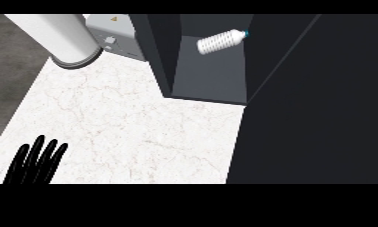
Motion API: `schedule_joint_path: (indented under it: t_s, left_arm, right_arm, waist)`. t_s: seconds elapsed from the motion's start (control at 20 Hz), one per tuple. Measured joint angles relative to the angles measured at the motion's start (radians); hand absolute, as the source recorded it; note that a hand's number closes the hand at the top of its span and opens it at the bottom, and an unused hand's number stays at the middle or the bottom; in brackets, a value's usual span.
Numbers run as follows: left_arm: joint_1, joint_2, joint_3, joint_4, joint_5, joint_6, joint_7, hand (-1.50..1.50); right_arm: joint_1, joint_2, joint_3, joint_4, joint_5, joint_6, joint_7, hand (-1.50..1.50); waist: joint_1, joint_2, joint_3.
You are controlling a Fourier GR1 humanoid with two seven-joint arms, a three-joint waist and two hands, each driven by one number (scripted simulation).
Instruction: Pick up the bottled water, place it into the cabinet and close the cabinet
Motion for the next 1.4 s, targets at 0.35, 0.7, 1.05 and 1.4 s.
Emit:
schedule_joint_path:
  t_s: [0.35,0.7,1.05,1.4]
  left_arm:
    - [0.036,0.065,0.042,-0.001,0.024,-0.079,-0.016,-1.50]
    - [0.037,0.106,0.083,0.007,0.042,-0.111,-0.015,-1.50]
    - [0.040,0.133,0.106,0.009,0.052,-0.137,-0.005,-1.50]
    - [0.026,0.148,0.130,0.009,0.070,-0.152,0.008,-1.50]
  right_arm:
    - [-0.222,0.021,-0.012,0.007,-0.015,0.062,0.119,1.50]
    - [-0.355,0.046,-0.006,0.018,-0.040,0.122,0.212,1.50]
    - [-0.384,0.083,-0.020,0.033,-0.081,0.150,0.255,1.50]
    - [-0.440,0.197,-0.042,0.100,-0.191,0.127,0.325,1.50]
  waist:
    - [0.036,0.010,-0.002]
    - [0.059,0.016,-0.006]
    - [0.073,0.024,-0.009]
    - [0.087,0.038,-0.009]
